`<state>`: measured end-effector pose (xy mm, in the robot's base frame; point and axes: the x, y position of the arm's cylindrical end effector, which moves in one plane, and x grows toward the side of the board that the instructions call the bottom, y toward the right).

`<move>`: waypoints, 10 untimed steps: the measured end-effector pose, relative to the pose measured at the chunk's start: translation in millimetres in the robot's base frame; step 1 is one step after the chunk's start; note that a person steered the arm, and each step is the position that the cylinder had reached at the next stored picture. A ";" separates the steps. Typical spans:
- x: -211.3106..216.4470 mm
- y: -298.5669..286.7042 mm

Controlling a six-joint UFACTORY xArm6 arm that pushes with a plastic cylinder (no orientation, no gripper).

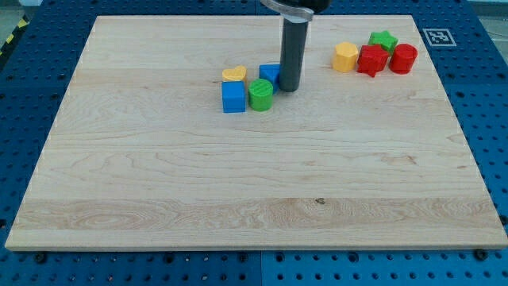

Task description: Separate yellow hexagon from red star

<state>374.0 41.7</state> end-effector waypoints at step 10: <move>-94.2 98.5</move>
<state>279.8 140.2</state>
